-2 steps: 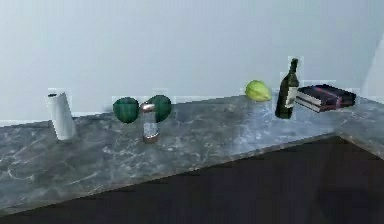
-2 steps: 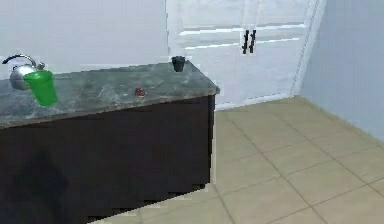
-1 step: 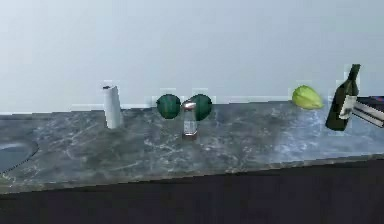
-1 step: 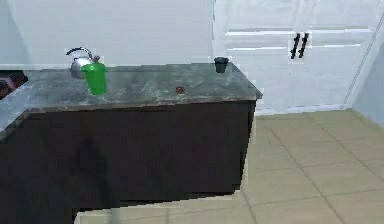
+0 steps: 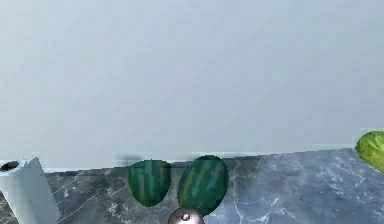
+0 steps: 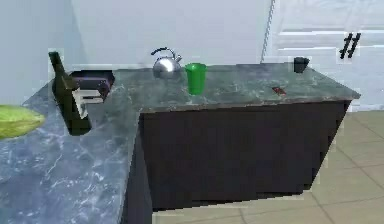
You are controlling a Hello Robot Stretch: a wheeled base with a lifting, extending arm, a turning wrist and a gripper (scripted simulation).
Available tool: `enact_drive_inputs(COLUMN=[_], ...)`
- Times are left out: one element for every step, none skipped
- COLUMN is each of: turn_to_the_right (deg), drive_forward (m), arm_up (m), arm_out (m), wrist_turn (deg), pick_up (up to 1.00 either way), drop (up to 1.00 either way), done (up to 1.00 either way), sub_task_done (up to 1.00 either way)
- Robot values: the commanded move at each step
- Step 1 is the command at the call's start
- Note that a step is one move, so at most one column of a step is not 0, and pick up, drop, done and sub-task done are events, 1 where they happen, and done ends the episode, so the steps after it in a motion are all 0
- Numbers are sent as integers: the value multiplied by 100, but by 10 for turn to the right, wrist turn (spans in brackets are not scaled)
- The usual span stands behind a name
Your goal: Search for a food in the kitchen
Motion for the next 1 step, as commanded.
enact_drive_inputs(turn_to_the_right=[0], drive_forward=[0], arm_up=[0], arm_out=[0], wrist_turn=[0], pick_up=[0], drop=[0], done=[100], sub_task_done=[0])
